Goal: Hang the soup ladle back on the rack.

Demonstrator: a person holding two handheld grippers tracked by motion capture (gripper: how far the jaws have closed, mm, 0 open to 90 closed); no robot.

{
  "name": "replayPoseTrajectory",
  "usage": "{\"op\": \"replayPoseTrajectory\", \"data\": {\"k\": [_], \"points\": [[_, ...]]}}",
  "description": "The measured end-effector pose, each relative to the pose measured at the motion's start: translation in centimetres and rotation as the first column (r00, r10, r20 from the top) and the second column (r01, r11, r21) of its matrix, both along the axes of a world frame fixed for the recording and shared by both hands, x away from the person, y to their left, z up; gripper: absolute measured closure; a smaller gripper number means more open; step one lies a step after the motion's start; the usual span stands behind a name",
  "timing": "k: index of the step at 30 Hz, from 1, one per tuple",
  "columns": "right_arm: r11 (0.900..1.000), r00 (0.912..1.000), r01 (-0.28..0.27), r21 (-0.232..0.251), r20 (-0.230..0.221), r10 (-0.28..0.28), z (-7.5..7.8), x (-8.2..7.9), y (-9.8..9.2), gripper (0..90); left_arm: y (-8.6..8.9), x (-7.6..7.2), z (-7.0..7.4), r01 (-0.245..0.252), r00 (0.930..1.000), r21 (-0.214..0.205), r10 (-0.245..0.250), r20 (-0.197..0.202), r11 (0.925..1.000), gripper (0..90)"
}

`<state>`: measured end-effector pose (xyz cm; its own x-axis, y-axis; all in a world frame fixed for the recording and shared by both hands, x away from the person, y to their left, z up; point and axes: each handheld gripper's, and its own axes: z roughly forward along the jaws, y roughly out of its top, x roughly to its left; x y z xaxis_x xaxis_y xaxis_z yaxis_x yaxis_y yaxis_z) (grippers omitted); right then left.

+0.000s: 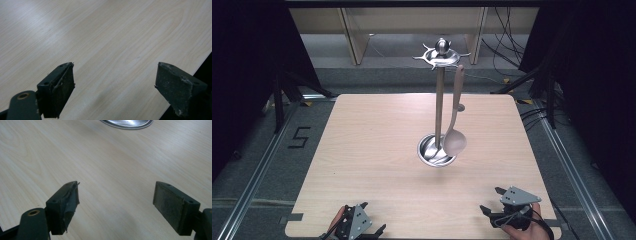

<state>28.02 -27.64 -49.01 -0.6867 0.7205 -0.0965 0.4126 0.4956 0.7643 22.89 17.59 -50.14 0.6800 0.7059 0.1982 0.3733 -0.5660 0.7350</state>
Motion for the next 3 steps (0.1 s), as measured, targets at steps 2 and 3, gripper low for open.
{"op": "replayPoseTrajectory", "data": {"k": [2,3], "points": [[1.0,1.0,0.001,0.002,-0.004,-0.001,-0.02,0.01,-0.01,21.5,0.06,0.07,-0.02,-0.005,0.9999,0.02,0.005,0.01,0.9998,14.7],[1.0,1.0,0.001,0.001,-0.008,-0.001,-0.02,-0.02,-0.01,21.6,0.02,0.11,-0.12,-0.01,0.9999,0.018,0.01,0.01,0.9998,14.7]]}}
